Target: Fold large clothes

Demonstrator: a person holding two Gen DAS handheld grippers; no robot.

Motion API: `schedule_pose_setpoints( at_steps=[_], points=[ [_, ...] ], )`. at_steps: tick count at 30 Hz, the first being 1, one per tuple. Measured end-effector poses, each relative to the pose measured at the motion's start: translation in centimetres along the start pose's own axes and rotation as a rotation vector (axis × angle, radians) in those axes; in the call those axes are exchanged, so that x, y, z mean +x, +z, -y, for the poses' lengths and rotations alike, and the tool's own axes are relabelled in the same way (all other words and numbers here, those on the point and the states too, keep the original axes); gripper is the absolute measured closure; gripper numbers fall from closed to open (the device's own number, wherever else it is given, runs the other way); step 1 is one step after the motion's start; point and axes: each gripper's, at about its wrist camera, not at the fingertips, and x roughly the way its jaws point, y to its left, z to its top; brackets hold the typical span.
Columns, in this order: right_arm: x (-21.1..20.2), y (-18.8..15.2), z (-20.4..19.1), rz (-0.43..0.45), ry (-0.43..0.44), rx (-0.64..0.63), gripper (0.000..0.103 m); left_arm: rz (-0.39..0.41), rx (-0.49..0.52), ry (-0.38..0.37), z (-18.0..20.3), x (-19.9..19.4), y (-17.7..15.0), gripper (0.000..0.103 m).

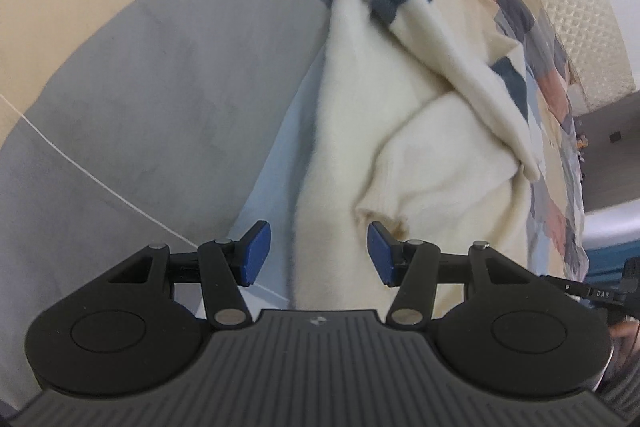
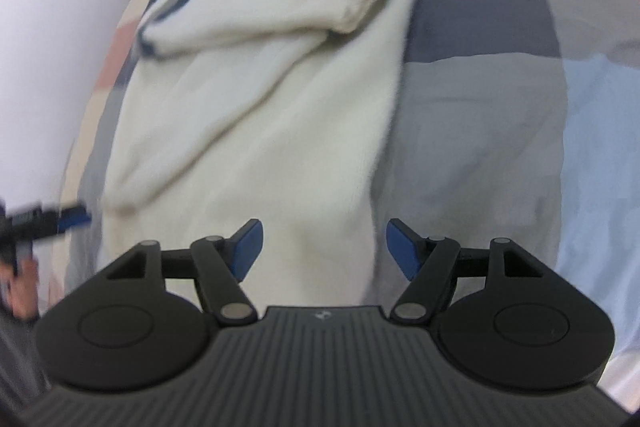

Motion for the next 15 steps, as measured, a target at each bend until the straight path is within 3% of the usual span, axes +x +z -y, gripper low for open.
schedule_pose_setpoints(
  at_steps=[4,7,15],
  points=[
    [1.0,0.4,1.1,-0.089,-0.014,-0.054,0.033,-0.066,-0.006,-0.008,-1.2,2.0,0.1,0.043],
    [2.4,0.8,2.5,-0.134,-0.032,-0.006,0.033,-0.104,0.025,-0.02,-1.6,3.9,0.3,0.043],
    [6.3,0.1,2.4,-0.178,0.015,0.11,0.03,-0.136,0.102,-0.184,-1.1,5.7,0.5,0.043]
  ],
)
